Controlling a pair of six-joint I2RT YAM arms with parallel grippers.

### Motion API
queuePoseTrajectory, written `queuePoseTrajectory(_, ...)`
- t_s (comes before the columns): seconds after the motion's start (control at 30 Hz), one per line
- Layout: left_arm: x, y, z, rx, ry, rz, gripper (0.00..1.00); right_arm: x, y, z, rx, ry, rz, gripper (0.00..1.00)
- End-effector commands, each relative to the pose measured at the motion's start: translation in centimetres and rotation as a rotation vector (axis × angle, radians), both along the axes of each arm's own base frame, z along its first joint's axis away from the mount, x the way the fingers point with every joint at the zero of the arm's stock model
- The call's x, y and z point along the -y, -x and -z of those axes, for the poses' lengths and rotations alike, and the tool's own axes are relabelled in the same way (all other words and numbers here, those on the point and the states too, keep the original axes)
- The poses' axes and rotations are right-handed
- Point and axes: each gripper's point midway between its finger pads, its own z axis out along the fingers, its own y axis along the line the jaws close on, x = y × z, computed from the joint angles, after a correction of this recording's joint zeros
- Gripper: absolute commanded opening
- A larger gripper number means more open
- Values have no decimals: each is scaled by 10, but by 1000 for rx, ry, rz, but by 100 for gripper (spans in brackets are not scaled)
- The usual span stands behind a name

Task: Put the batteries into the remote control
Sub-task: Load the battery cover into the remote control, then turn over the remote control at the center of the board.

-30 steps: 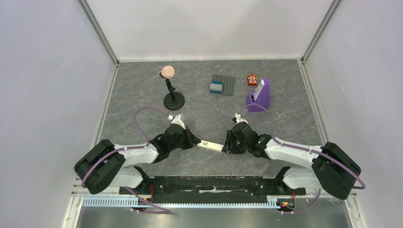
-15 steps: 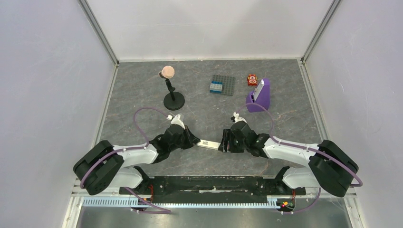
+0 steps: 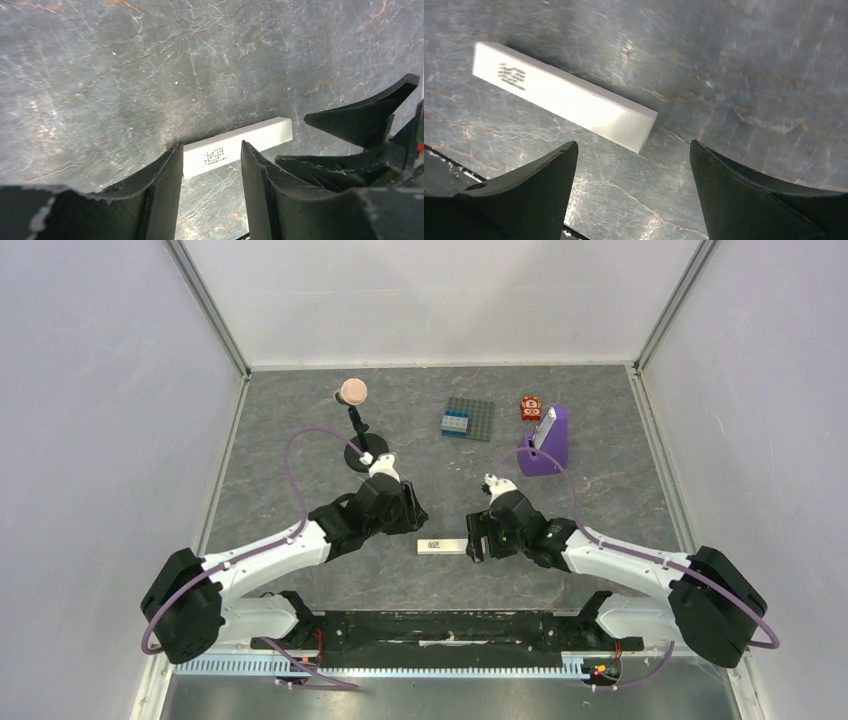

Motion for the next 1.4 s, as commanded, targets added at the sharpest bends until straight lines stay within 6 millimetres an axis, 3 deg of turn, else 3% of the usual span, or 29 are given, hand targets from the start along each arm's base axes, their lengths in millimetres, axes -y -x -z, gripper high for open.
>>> queuePoseTrajectory(0.0, -26, -6, -20, 53, -110, -38, 53, -29, -17, -47, 184, -13, -295, 85)
queuePoseTrajectory(0.13, -36, 1, -35, 64, -75, -74, 55, -52, -10, -49, 181, -1, -548, 85)
queuePoseTrajectory(0.3, -56, 12, -52, 79, -23, -139, 57, -51, -9, -23, 141, 113, -721, 84)
queuePoseTrajectory(0.57, -77, 23, -79, 126, 58, -196, 59, -50, -3, -3, 101, 188, -864, 80)
queuePoseTrajectory(0.83, -83, 29, -85, 122, 83, -208, 60, -46, 13, 13, 64, 252, -902, 56)
queuePoseTrajectory(1.2, -85, 35, -88, 119, 148, -228, 60, -49, 15, 20, 95, 187, -741, 17)
queuePoseTrajectory(1.37, -85, 39, -89, 126, 181, -217, 62, -60, 11, 3, 139, 99, -663, 12)
